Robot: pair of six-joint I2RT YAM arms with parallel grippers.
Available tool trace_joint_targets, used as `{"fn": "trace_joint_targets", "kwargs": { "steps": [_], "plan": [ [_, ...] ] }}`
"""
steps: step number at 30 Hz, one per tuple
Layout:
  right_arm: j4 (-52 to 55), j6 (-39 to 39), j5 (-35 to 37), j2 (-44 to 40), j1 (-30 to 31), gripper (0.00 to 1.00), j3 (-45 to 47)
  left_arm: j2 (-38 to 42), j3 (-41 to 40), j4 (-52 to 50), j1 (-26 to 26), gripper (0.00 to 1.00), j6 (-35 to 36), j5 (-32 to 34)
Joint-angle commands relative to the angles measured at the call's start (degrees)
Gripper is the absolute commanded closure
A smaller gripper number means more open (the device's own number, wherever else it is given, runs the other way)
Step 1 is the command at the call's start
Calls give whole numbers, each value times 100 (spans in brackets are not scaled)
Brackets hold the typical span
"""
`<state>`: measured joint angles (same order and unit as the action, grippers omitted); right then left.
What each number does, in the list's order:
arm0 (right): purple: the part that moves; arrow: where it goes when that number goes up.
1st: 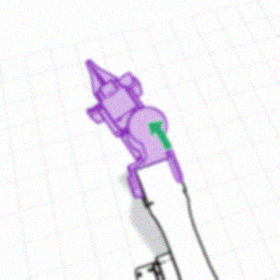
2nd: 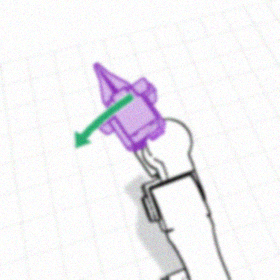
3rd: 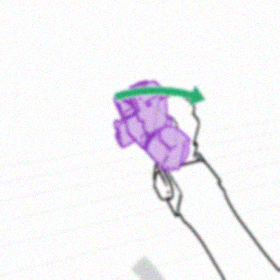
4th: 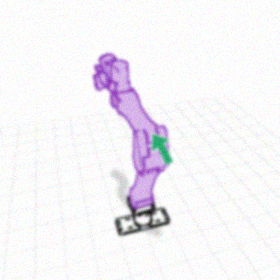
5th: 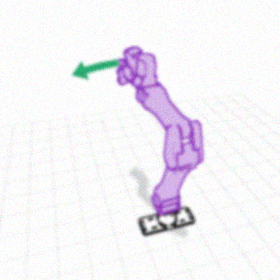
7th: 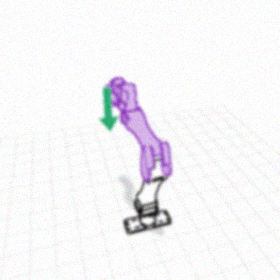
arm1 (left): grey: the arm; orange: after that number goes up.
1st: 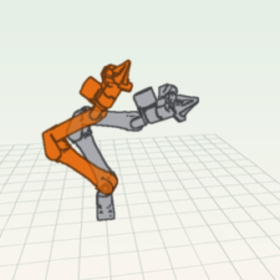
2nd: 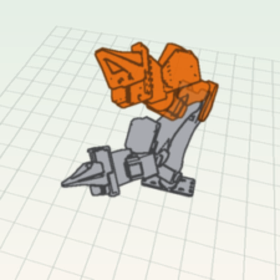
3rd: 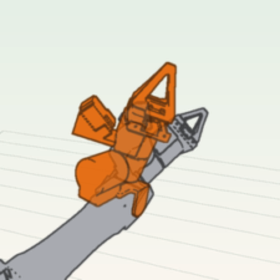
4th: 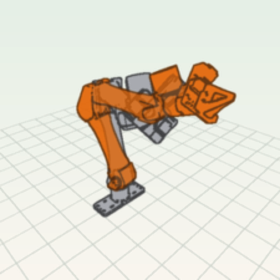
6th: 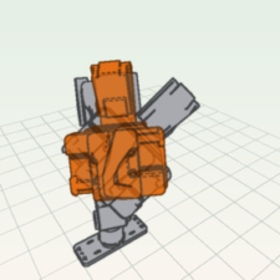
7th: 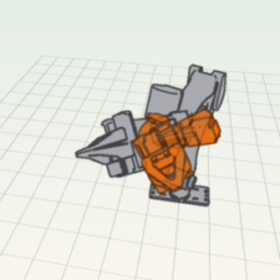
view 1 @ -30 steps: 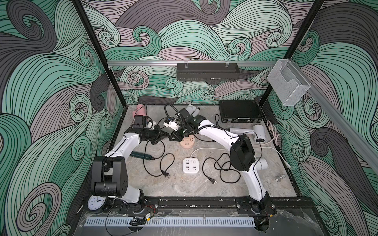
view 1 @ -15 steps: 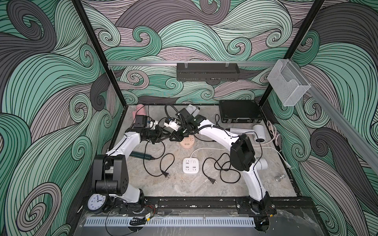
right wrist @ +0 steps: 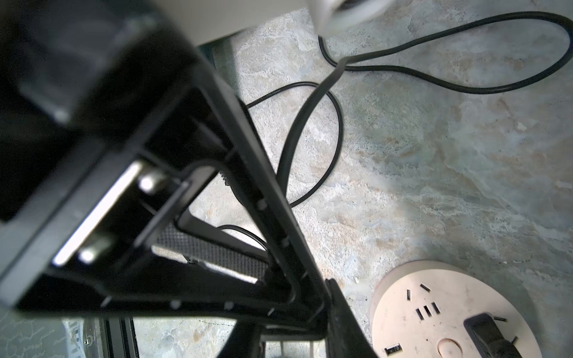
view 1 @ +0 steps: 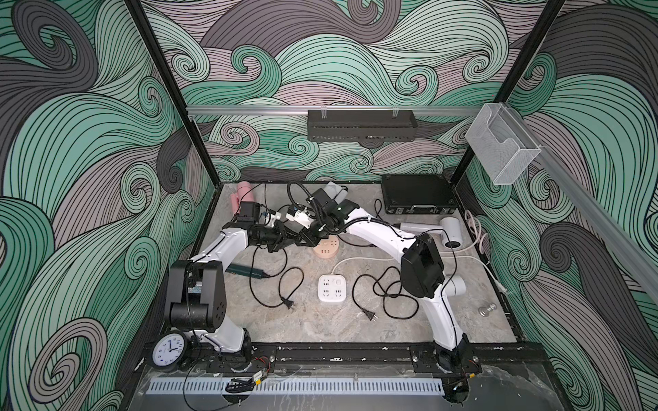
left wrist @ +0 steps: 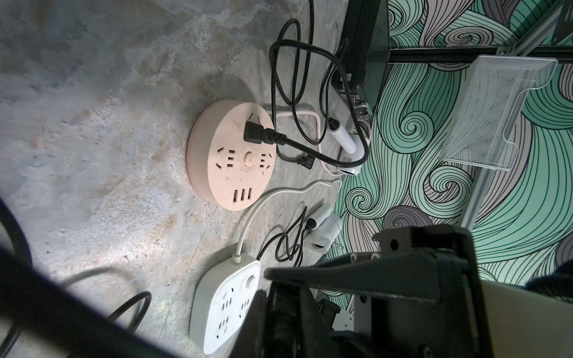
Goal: Charge the blow dryers
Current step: Pick up the plug from the center of the board.
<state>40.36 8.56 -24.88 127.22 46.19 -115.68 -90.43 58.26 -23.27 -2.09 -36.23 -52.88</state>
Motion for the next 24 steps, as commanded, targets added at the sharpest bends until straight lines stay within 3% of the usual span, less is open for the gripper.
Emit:
{"fn": "trace_joint_targets", "kwargs": {
  "steps": [1, 6, 10, 17, 24],
  "plan": [
    [-72, 54, -22, -166, -44, 88, -100, -73, 175, -134, -81, 90, 116, -188],
    [-150, 18, -36, -249, -58, 83, 1, -88, 262, -165, -81, 100, 81, -132],
    [-122, -81, -50, -390, -146, 61, 86, -101, 355, -275, -81, 100, 101, 76],
    [-764, -691, -244, -1387, -740, 58, 1171, -441, 768, -728, -314, 100, 365, 1299],
    [-1343, -1297, 516, -2526, -1369, 55, 2615, -958, 1584, -1268, -1260, 100, 571, 3242]
  ]
}}
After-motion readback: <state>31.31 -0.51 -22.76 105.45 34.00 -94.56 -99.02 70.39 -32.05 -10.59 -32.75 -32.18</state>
